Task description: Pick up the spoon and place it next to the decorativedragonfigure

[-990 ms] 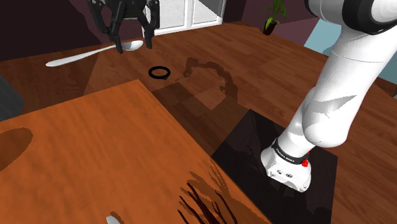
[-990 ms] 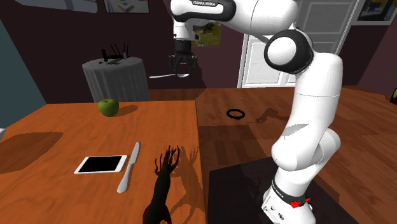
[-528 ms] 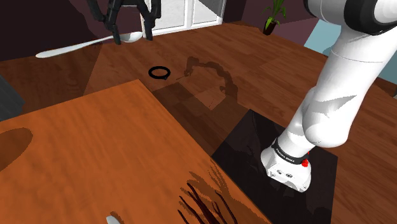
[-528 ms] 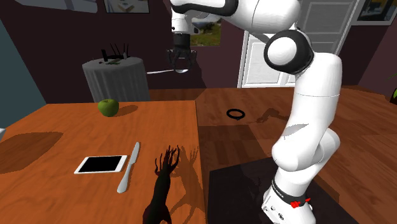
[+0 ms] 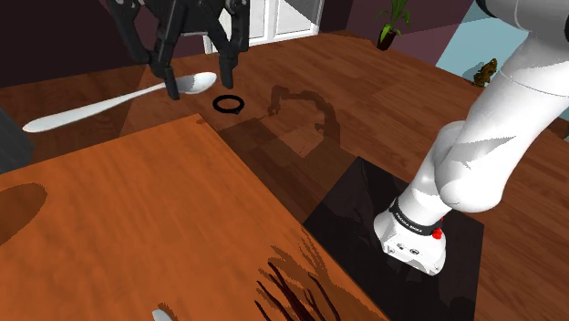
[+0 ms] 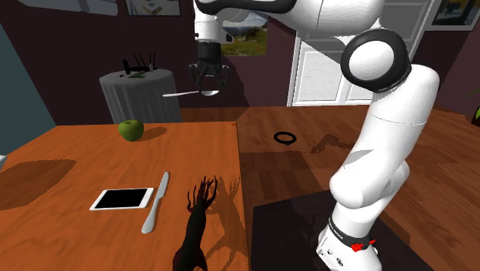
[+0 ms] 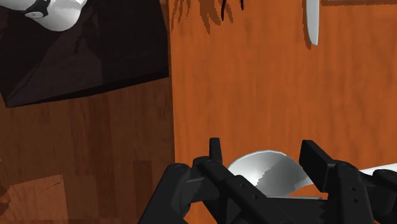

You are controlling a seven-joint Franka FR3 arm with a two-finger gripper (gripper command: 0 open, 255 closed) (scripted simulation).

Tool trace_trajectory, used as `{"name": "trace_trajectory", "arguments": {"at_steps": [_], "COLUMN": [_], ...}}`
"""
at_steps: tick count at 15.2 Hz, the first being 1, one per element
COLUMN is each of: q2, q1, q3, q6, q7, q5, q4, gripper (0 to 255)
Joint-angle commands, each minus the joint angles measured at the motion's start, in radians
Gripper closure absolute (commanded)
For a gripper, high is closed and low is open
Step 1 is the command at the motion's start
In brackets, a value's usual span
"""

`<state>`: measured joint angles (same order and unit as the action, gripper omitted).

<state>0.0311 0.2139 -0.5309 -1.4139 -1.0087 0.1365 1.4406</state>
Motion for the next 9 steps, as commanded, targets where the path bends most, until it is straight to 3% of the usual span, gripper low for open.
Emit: {"name": "trace_trajectory", "arguments": {"at_steps": [1, 9], "q2": [-0.030, -0.111], "q1": [0.018, 0.094], "q3": [-0.017, -0.098], "q6": [-0.007, -0.048], "q7": [-0.037, -0.193], "q5": [0.017, 0.070], "q4": [0.028, 0.110], "gripper": [255, 255]}}
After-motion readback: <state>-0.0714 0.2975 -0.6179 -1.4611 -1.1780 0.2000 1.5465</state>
